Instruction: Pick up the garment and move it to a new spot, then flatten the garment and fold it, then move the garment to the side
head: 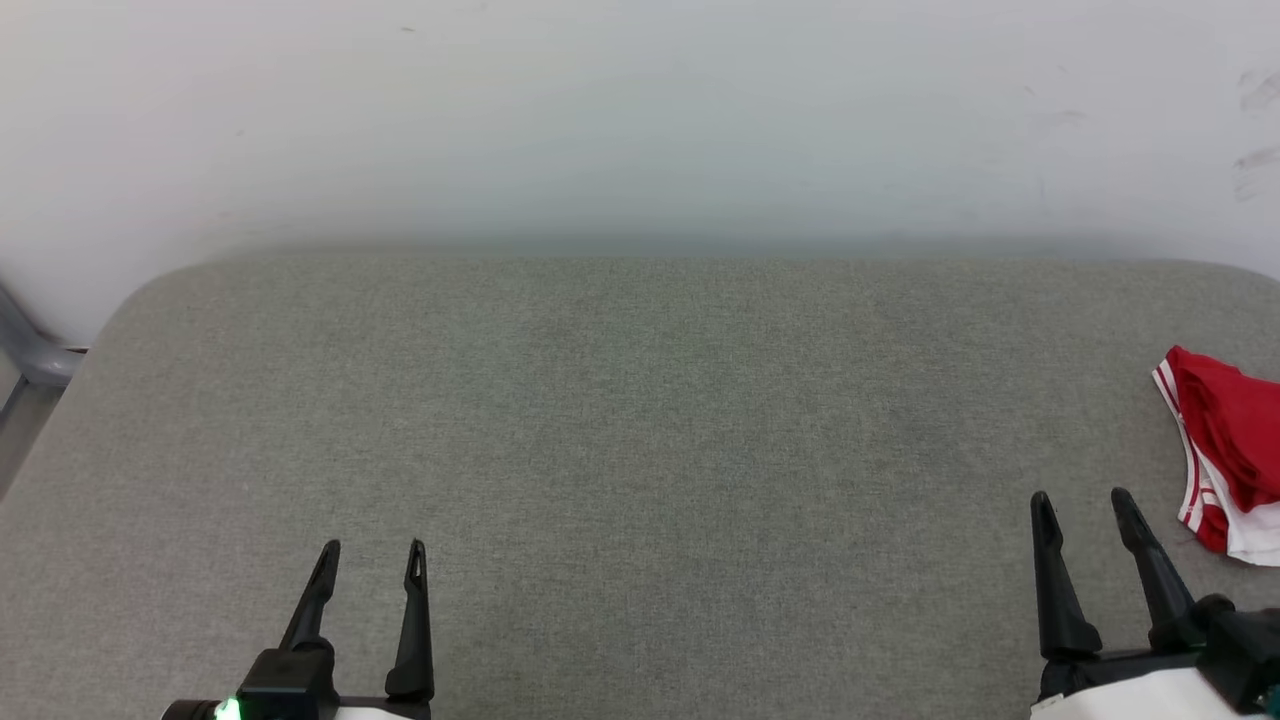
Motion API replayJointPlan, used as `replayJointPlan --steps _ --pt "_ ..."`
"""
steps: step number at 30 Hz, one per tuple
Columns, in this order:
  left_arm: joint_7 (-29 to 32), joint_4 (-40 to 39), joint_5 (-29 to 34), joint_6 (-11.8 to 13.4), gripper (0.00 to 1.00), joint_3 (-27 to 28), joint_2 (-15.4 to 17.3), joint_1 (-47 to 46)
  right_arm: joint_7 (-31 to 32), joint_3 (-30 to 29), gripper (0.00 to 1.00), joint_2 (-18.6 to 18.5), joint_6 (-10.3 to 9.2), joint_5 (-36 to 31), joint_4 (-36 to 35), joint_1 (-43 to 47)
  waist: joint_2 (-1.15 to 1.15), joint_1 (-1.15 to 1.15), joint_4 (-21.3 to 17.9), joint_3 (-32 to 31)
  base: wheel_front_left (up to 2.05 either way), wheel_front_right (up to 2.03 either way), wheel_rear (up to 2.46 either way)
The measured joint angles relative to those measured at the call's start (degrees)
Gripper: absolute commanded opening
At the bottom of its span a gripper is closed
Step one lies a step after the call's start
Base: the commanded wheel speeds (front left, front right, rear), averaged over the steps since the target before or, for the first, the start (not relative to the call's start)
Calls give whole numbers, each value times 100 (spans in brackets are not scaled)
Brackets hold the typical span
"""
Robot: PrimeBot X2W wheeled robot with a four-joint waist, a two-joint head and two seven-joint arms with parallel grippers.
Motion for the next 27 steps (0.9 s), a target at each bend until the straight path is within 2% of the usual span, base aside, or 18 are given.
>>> replayJointPlan --steps 6,18,19,23,27 --pt "0 16 -33 -81 100 73 0 79 0 -24 100 96 0 -20 -185 314 0 0 -21 -66 0 0 0" --pt "0 105 -10 -158 100 100 -20 130 0 -88 100 136 0 -119 -269 394 0 1 -7 -112 0 0 0" --pt "0 116 -7 -158 0 107 -22 130 0 -88 0 137 0 -119 -264 394 0 1 -5 -115 0 0 0" --pt "8 335 -22 -158 0 93 -29 185 9 -75 0 137 1 -115 -52 404 0 1 -5 -115 0 0 0" --pt "135 433 -439 -196 0 123 -41 179 102 -64 0 137 1 288 36 400 0 1 -12 -109 0 0 0"
